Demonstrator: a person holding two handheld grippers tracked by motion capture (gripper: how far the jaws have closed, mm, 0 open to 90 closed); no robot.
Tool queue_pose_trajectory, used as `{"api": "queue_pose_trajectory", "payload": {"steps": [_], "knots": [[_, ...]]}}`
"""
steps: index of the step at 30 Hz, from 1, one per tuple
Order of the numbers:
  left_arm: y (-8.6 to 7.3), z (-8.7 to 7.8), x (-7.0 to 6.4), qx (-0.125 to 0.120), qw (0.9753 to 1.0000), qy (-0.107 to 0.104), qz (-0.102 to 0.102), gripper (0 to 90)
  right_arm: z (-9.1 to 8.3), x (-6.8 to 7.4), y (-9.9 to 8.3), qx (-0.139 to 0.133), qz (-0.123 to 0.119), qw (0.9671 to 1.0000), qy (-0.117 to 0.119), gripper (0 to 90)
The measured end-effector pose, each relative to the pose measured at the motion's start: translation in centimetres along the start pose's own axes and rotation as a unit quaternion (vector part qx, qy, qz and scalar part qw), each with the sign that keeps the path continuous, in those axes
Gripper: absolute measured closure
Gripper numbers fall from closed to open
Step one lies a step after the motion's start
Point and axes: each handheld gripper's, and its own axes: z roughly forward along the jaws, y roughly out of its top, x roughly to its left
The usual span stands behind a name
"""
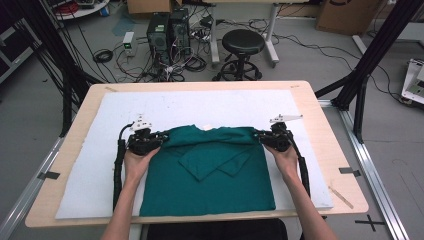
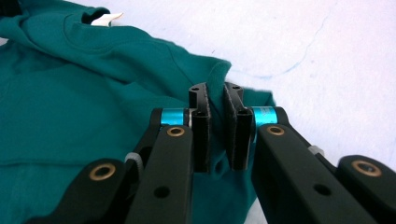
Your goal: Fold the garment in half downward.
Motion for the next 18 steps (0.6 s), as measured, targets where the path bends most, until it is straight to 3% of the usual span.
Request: {"api": "queue_pose_trajectory", "payload": {"steps": [4,9,18], "knots": [[-0.2,-0.4,-0.8,-0.004,0.9999,-0.004,0.013,84.6,-0.3,0.5,-1.0,-0.003,0.003,1.0,0.005,83.6],[-1.4,-1.3,-1.4,-0.018,0.9997,-0.012,0.008,84.5,-1.0,1.0,-1.9,-0.018,0.007,0.9997,0.013,83.7],[-2.9,-2.3,-2.4,-0.017,0.9995,-0.021,0.015,84.5,-1.9,1.8,-3.9,-0.016,0.008,0.9995,0.026,83.6]]}}
